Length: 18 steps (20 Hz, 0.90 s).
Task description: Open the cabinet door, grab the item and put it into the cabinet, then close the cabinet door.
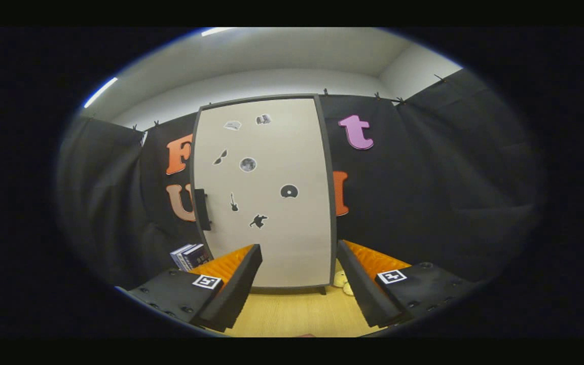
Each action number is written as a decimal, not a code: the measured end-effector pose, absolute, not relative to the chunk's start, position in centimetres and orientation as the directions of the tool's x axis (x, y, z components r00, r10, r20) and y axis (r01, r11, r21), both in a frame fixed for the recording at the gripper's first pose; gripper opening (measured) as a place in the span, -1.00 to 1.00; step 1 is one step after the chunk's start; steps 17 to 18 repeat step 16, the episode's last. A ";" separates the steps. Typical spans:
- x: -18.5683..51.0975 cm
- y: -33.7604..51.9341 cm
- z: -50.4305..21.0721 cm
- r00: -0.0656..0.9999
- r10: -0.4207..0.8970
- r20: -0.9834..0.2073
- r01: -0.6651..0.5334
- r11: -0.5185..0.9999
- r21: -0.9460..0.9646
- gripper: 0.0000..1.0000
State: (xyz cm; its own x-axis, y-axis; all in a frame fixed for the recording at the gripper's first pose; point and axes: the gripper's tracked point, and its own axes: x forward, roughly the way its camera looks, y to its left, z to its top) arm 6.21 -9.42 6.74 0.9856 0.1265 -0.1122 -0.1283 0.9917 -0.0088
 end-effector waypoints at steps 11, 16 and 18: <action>2.0 -13.8 6.7 0.987 0.129 -0.095 -0.134 0.990 -0.040 0.93; 0.7 -13.5 6.2 0.986 0.140 -0.090 -0.143 0.989 -0.031 0.93; 0.7 -13.5 6.2 0.986 0.140 -0.090 -0.143 0.989 -0.031 0.93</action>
